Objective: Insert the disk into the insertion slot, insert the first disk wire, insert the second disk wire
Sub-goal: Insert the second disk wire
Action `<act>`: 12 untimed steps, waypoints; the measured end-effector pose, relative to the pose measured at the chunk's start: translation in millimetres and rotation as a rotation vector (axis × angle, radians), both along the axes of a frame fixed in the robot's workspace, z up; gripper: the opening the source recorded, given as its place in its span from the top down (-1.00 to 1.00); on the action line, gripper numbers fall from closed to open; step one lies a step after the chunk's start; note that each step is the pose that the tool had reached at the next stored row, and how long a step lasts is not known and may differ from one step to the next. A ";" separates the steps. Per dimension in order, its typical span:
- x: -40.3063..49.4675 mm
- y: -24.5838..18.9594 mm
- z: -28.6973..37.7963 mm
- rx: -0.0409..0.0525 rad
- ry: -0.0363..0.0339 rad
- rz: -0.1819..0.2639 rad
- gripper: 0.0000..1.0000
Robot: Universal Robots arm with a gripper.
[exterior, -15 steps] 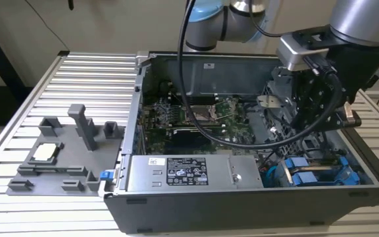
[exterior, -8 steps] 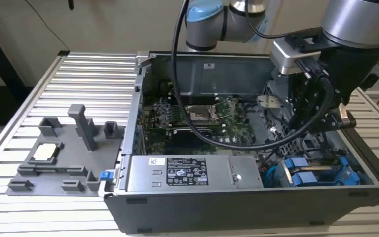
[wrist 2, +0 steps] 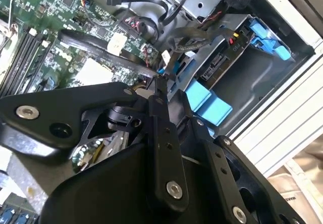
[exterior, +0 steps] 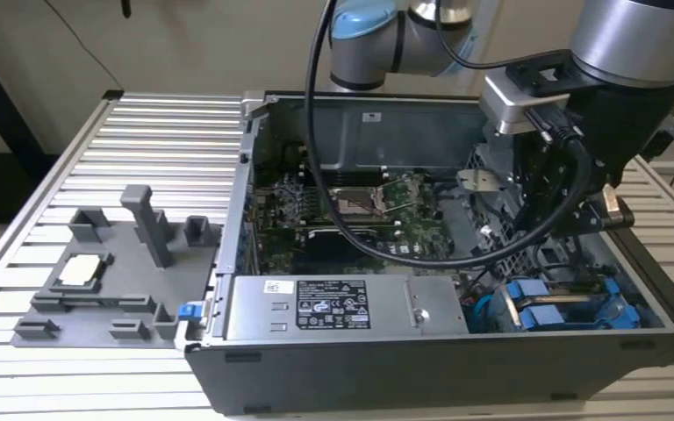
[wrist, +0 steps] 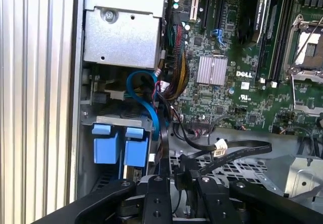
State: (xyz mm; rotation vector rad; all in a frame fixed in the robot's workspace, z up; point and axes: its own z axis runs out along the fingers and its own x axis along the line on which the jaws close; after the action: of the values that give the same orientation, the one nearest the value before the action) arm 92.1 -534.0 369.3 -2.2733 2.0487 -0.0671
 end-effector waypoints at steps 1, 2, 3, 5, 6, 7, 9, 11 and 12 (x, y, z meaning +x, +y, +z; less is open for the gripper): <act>0.0 0.0 0.0 0.0001 -0.0001 0.000 0.46; 0.0 0.0 0.0 0.0000 -0.0002 0.000 0.46; 0.0 0.0 0.0 0.0001 -0.0003 0.000 0.46; 0.0 0.0 -0.1 0.0001 -0.0004 0.000 0.46; 0.0 0.0 -0.1 0.0001 -0.0004 0.000 0.46; 0.0 0.0 -0.1 0.0000 -0.0004 0.000 0.46; 0.0 0.0 -0.1 -0.0001 -0.0004 0.000 0.46; 0.0 0.0 0.0 -0.0001 -0.0004 0.000 0.50; 0.0 0.0 -0.1 -0.0001 -0.0004 0.000 0.65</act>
State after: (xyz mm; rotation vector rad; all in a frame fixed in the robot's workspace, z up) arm 92.0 -534.0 369.2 -2.2732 2.0486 -0.0677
